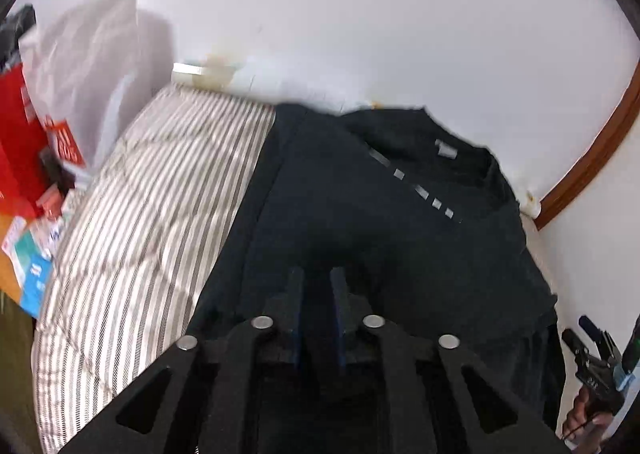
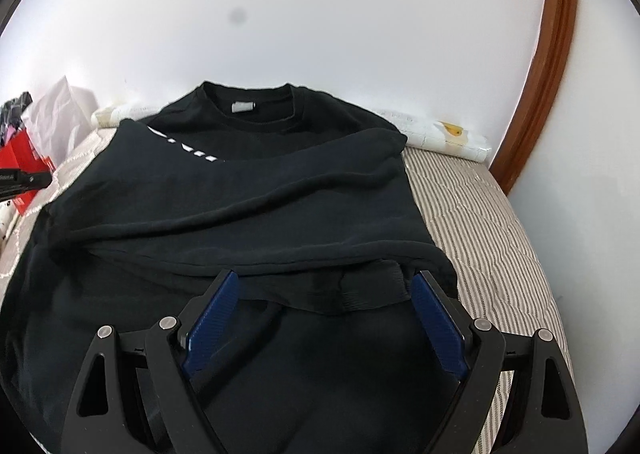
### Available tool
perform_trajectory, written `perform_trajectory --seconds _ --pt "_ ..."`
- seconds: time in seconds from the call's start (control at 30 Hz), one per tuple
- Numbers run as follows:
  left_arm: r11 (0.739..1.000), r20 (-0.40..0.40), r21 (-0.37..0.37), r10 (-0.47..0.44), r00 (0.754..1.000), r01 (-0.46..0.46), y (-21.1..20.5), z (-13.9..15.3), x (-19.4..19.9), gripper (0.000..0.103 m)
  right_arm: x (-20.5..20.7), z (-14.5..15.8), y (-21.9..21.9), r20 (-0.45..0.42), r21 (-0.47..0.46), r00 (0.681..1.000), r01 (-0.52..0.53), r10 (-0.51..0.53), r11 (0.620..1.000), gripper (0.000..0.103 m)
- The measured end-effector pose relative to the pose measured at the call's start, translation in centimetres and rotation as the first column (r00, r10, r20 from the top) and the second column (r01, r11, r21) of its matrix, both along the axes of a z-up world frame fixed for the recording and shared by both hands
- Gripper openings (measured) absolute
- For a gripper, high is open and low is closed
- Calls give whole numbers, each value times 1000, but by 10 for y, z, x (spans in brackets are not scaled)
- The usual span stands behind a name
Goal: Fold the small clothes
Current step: 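Grasp the hem with the left tool while the right tool grasps the hem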
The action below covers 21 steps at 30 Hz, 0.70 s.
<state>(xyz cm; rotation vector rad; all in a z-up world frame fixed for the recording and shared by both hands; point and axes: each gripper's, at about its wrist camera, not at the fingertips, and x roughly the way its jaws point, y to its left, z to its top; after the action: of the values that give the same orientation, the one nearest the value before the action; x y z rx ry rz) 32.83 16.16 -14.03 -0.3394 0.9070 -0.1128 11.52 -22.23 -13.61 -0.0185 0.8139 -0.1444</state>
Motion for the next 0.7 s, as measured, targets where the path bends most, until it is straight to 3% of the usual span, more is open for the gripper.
perform_trajectory --seconds 0.1,0.2,0.37,0.43,0.53,0.7 --pt "999 -38 -27 -25 999 24 1 -15 0 39 3 -5 1 -14 -12 1000 2 -2 1000 87" --pt "998 -53 -25 -51 997 50 -8 -27 4 40 4 -9 2 -25 -19 1000 3 -4 1000 87" --pt "997 -70 -25 -71 995 70 -22 -39 15 59 4 -19 2 -46 -47 999 10 -13 999 87" --pt "997 -66 19 -74 995 75 -31 -37 15 55 3 -22 -2 -48 -53 999 19 -21 998 87" --pt "993 -55 85 -76 996 81 -41 -33 14 21 6 -28 -14 -64 -46 997 48 -51 998 87" --pt "990 43 107 -96 994 91 -41 1 3 14 8 -32 -36 -82 -1 993 84 -84 996 81"
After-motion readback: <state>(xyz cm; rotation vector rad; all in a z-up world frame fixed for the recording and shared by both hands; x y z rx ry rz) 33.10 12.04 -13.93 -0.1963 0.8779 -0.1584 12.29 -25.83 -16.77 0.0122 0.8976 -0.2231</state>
